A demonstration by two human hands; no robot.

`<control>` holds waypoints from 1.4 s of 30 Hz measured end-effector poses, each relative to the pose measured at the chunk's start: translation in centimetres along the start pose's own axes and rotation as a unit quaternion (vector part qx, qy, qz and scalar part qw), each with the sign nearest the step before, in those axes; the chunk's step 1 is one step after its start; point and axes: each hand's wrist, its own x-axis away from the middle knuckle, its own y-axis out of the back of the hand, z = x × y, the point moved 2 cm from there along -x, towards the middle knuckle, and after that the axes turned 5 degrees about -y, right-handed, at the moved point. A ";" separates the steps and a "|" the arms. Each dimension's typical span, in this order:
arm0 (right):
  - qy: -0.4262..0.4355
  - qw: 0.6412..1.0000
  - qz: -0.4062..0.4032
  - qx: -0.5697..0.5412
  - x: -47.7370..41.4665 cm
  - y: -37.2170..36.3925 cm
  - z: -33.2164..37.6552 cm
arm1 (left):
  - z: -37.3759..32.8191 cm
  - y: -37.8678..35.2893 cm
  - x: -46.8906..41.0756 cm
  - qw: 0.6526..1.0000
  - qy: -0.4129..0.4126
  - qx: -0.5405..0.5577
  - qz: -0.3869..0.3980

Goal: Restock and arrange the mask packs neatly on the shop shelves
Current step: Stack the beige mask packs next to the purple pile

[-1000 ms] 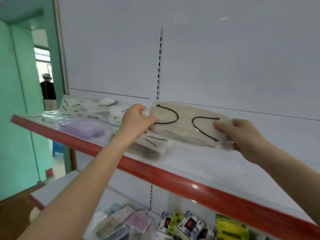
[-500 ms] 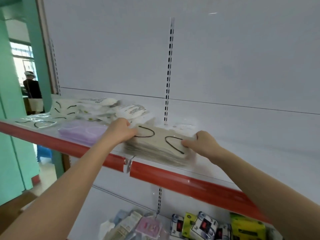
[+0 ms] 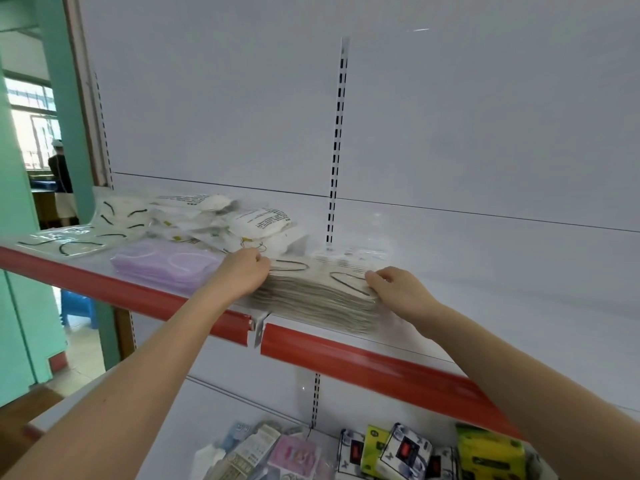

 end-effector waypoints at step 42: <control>-0.115 0.924 -0.261 0.254 15.9 37.0 -22.3 | -42.3 -22.2 17.6 0.886 -0.433 0.145 0.083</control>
